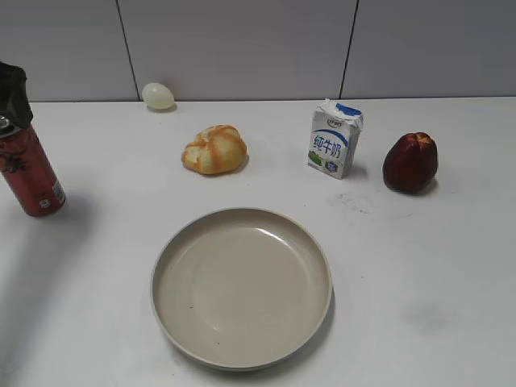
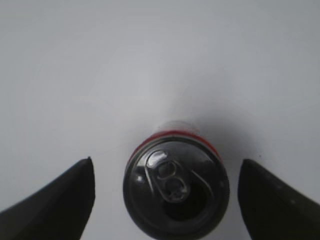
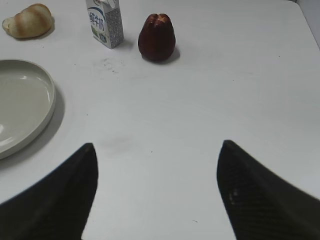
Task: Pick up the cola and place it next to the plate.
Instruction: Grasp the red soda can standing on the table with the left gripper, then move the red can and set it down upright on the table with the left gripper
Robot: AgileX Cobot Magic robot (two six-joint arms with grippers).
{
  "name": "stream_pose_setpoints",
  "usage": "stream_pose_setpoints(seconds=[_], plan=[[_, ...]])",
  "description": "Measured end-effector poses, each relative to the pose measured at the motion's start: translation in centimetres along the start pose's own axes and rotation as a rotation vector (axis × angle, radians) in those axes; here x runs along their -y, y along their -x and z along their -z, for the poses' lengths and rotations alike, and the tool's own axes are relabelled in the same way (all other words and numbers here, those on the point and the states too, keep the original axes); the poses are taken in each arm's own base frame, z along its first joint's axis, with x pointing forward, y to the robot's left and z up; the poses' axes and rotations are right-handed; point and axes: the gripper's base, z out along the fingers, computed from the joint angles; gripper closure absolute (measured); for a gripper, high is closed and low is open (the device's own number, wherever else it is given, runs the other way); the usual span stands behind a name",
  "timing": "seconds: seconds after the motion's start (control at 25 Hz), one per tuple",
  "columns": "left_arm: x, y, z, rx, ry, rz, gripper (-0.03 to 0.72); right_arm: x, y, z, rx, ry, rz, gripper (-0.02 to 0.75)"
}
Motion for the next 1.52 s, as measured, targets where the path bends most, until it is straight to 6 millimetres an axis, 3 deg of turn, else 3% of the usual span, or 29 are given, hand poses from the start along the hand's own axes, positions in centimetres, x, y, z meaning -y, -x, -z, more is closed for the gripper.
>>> stream_pose_setpoints(seconds=[0.44, 0.68, 0.88, 1.0, 1.2, 1.36, 1.52], plan=[[0.0, -0.1, -3.1, -0.067, -0.013, 0.004, 0.019, 0.0, 0.0, 0.0, 0.000, 0.000, 0.001, 0.144], [0.1, 0.0, -2.8, -0.058, -0.016, 0.005, 0.174, 0.0, 0.0, 0.0, 0.000, 0.000, 0.001, 0.144], [0.6, 0.2, -0.7, -0.012, -0.012, -0.012, 0.182, 0.0, 0.0, 0.0, 0.000, 0.000, 0.000, 0.144], [2.1, 0.0, 1.5, 0.006, -0.018, -0.055, 0.182, 0.0, 0.0, 0.0, 0.000, 0.000, 0.000, 0.144], [6.8, -1.0, 3.9, 0.005, -0.068, -0.170, 0.182, 0.0, 0.0, 0.0, 0.000, 0.000, 0.000, 0.144], [10.7, -3.7, 3.7, -0.057, -0.112, -0.209, 0.182, 0.0, 0.0, 0.0, 0.000, 0.000, 0.000, 0.144], [13.2, -6.0, 2.8, -0.072, -0.138, -0.241, 0.182, 0.0, 0.0, 0.0, 0.000, 0.000, 0.000, 0.144]])
